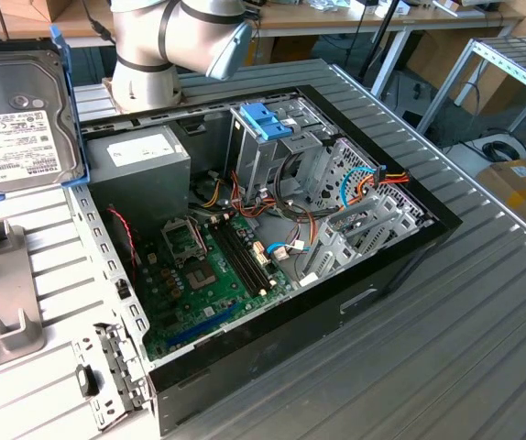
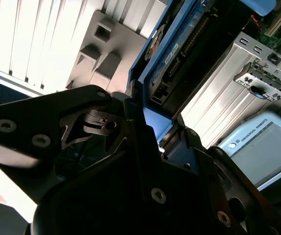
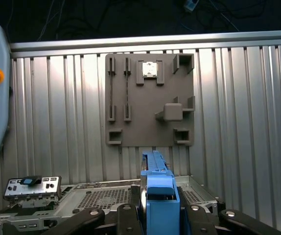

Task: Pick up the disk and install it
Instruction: 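Pick up the disk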

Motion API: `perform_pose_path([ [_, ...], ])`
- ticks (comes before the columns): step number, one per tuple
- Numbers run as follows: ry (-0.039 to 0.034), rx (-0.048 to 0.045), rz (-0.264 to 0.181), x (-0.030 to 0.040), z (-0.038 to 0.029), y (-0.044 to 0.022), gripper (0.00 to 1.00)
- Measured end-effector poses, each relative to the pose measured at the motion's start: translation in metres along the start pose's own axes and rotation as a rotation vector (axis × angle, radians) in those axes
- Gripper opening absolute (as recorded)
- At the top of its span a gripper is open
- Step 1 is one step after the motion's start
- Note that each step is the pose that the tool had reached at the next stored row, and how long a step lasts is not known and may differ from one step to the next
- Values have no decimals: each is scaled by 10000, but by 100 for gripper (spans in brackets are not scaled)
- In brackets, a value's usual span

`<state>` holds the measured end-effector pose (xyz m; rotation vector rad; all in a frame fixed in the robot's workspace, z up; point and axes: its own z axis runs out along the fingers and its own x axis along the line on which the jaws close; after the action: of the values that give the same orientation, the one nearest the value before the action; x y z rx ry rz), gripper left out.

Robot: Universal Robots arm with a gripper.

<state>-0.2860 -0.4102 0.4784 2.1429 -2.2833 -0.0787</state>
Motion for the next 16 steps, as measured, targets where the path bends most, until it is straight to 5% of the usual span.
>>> perform_pose_path([
  [16, 0, 0, 0, 0, 10, -37, 37],
])
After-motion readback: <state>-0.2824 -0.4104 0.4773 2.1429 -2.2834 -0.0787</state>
